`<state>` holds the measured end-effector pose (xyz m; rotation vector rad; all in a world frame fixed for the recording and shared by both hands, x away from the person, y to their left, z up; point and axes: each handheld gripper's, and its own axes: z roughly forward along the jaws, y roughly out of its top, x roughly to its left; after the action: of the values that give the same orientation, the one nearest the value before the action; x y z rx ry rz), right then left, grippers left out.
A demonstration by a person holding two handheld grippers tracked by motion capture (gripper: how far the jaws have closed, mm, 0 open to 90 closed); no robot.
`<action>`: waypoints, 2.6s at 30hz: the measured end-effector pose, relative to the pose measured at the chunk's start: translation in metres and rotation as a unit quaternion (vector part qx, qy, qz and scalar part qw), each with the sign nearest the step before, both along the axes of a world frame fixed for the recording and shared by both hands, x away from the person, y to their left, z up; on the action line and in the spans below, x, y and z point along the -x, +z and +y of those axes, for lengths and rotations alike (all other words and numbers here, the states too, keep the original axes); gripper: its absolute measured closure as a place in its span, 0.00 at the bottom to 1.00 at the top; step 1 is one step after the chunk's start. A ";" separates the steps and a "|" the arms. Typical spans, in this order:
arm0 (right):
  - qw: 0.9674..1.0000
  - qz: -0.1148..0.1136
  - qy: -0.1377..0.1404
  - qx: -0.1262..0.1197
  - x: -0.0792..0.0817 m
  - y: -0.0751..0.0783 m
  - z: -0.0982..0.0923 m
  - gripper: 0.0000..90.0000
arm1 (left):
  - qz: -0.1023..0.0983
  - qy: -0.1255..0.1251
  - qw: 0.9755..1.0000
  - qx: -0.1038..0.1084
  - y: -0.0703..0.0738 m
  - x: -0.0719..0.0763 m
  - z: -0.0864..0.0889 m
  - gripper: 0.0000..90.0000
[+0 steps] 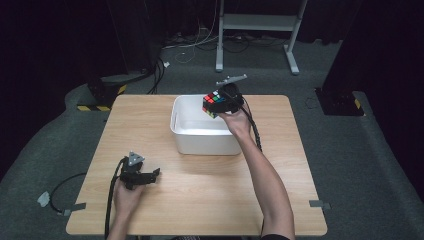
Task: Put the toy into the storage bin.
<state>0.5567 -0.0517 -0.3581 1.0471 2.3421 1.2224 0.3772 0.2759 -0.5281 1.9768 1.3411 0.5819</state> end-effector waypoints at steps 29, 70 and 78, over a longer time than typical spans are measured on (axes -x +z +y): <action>0.998 0.039 -0.020 0.038 -0.019 -0.016 0.015 0.38 | 0.001 0.001 1.000 0.002 0.000 0.000 0.000 0.17; 0.998 0.038 -0.025 0.033 0.003 -0.003 -0.004 0.38 | 0.001 0.000 1.000 0.001 0.000 0.000 0.000 0.17; 0.999 0.040 -0.023 0.022 0.008 -0.002 -0.012 0.38 | 0.000 0.000 1.000 0.001 0.000 0.000 0.000 0.17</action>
<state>0.5483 -0.0633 -0.3598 1.1476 2.3789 1.1286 0.3772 0.2759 -0.5282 1.9751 1.3419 0.5802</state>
